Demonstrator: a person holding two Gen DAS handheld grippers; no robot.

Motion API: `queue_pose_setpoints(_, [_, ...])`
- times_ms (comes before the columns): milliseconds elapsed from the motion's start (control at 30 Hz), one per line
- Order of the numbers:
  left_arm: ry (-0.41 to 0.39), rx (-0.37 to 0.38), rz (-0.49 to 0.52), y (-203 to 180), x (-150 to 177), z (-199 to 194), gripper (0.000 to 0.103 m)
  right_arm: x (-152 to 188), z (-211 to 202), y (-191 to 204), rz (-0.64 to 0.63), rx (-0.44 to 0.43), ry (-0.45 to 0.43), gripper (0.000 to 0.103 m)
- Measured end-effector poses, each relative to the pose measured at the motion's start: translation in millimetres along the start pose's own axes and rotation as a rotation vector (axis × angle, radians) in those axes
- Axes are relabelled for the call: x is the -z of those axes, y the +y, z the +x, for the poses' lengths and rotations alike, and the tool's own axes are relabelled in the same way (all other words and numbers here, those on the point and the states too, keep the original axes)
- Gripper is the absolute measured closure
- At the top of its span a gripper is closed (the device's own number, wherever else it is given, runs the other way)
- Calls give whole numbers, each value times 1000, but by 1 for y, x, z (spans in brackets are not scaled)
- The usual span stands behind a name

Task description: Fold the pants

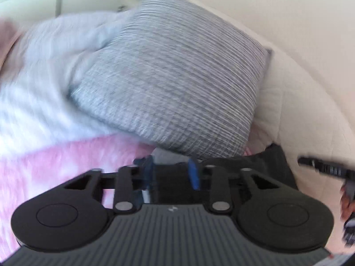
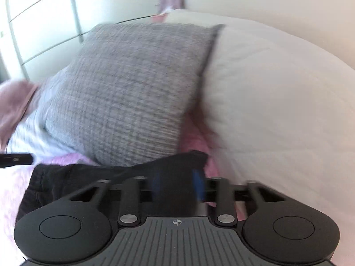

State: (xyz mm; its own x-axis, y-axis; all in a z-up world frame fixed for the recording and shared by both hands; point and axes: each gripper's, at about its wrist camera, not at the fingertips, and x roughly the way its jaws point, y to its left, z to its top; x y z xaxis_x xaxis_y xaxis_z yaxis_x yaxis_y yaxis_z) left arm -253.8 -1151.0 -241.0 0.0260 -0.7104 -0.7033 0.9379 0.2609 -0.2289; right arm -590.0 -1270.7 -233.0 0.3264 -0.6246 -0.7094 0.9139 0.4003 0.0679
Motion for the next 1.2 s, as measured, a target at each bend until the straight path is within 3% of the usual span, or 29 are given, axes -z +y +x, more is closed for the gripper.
queue_pose_setpoints(100, [68, -33, 98, -20, 9, 35, 86, 9, 32, 9, -70, 43, 86, 90])
queue_pose_setpoints(200, [109, -95, 158, -24, 20, 66, 82, 13, 47, 17, -148, 82, 111, 91])
queue_pose_setpoints(367, [142, -141, 223, -28, 16, 76, 78, 2, 20, 4, -7, 62, 104, 90])
queue_pose_setpoints(433, [114, -133, 193, -24, 15, 60, 75, 9, -11, -4, 73, 27, 69, 85])
queue_pose_setpoints(533, [100, -115, 68, -13, 20, 22, 76, 30, -55, -7, 146, -19, 32, 69])
queue_pose_setpoints(700, [109, -61, -1, -14, 55, -40, 76, 72, -91, 21, 104, -37, 81, 67])
queue_pose_setpoints(800, [143, -70, 30, -25, 78, -48, 76, 89, -77, 37, 70, -27, 146, 67])
queue_pose_setpoints(933, [207, -120, 36, -26, 93, -24, 72, 92, -51, 44, 34, 31, 205, 67])
queue_pose_setpoints(1000, [235, -129, 30, -27, 93, -18, 72, 86, -62, 46, 20, 35, 199, 66])
queue_pose_setpoints(1133, [235, -148, 48, -36, 84, -42, 72, 81, -103, 47, 68, -2, 156, 66])
queue_pose_setpoints(1200, [232, -145, 48, -41, 80, -60, 68, 78, -126, 50, 88, -9, 151, 59])
